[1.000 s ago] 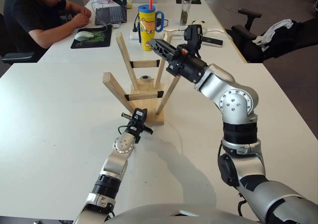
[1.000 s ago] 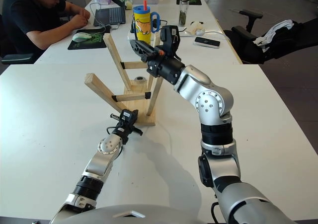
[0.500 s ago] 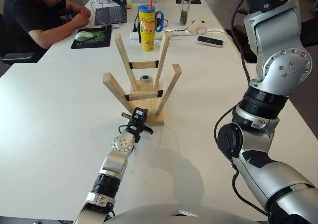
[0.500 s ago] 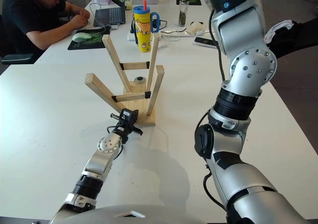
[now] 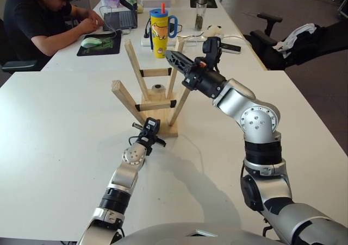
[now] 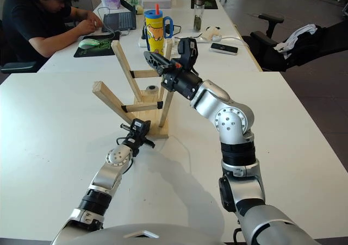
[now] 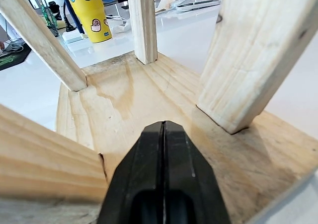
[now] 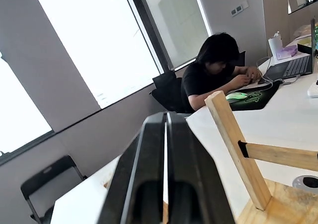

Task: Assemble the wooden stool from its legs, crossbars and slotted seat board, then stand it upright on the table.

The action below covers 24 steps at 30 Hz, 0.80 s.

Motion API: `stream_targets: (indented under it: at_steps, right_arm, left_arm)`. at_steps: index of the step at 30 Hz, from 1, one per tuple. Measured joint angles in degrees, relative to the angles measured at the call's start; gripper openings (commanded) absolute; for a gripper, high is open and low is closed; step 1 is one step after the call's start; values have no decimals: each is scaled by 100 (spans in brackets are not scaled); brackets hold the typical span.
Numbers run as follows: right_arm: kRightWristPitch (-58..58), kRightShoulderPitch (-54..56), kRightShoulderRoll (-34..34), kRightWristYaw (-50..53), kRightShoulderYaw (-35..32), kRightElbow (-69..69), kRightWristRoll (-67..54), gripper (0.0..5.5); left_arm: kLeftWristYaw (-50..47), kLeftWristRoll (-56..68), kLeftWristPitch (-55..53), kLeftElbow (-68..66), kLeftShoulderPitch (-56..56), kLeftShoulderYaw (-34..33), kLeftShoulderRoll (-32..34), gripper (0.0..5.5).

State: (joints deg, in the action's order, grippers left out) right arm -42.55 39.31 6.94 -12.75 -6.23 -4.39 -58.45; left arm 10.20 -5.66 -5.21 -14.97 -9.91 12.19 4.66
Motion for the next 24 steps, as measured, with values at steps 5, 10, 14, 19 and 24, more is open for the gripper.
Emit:
stream_targets:
  at_steps: [5,10,14,19,24]
  right_arm:
    - [332,550,80,16,-1096,560,-656,2]
    - [751,317,626,-538,-666,1430,636,2]
    - [1168,-216,735,-877,-147,1636,1639,2]
    - [1645,-738,452,-418,58,1268,2444,2]
    - [2118,-1722,80,442,67,571,3191,2]
  left_arm:
    - [14,0,37,-136,-110,1,31,0]
    - [60,0,153,-180,-120,-31,90,0]
    - [126,-20,274,-148,-85,-14,184,0]
    - [50,-173,959,876,939,-61,514,0]
    - [-526,-642,2420,2847,2332,-502,875,0]
